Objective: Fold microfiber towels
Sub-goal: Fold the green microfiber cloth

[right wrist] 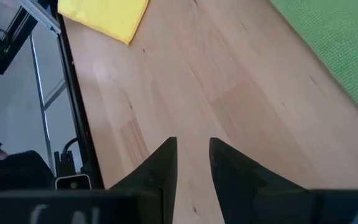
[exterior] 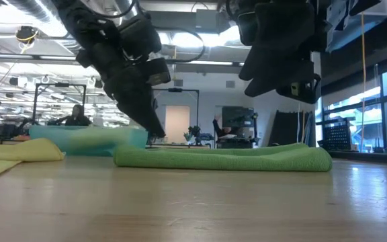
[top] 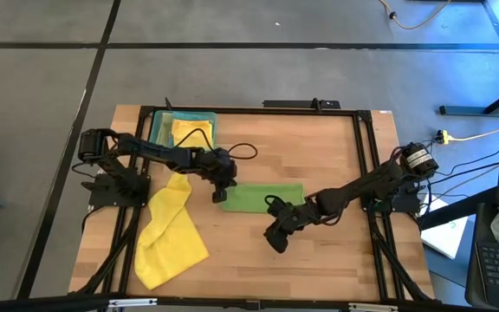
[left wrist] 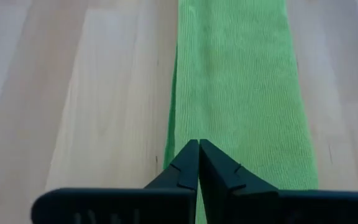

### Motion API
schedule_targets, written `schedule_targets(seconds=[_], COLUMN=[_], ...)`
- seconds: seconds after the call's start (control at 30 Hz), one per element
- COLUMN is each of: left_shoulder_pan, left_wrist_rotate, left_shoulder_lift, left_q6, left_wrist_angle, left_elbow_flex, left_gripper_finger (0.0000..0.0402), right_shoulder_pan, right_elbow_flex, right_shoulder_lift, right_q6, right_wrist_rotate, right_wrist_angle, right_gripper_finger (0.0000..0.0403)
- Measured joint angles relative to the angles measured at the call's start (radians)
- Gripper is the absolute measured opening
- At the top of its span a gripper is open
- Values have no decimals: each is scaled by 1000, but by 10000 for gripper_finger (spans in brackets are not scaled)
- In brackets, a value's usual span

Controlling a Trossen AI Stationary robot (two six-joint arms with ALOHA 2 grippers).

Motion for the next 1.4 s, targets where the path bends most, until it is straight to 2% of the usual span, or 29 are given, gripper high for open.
schedule_targets(seconds=[0.2, 0.57, 0.73, 0.97, 1.1, 1.27, 1.4], left_shoulder_pan=[15, 69, 73, 72, 72, 72, 72], left_wrist_rotate=[63, 154, 188, 168, 157, 163, 166], left_shoulder_lift=[0, 38, 90, 96, 95, 95, 95], left_q6=[2, -8, -9, -42, -49, -69, -93], left_wrist_angle=[-43, -93, -101, -96, -97, -100, -102], left_elbow_flex=[0, -2, -1, 2, 2, 2, 3], left_gripper_finger=[33, 117, 130, 115, 80, 13, 9], right_shoulder_pan=[0, 0, 0, 0, 0, 0, 0], right_elbow_flex=[0, -9, -9, -9, -9, -9, -9], right_shoulder_lift=[0, 0, 0, 0, 0, 0, 0], right_q6=[-28, -64, -79, -79, -83, -88, -105], right_wrist_rotate=[0, 17, 17, 17, 17, 17, 17], right_wrist_angle=[-13, -17, -17, -18, -19, -19, -19], right_gripper_finger=[96, 96, 96, 96, 96, 96, 96])
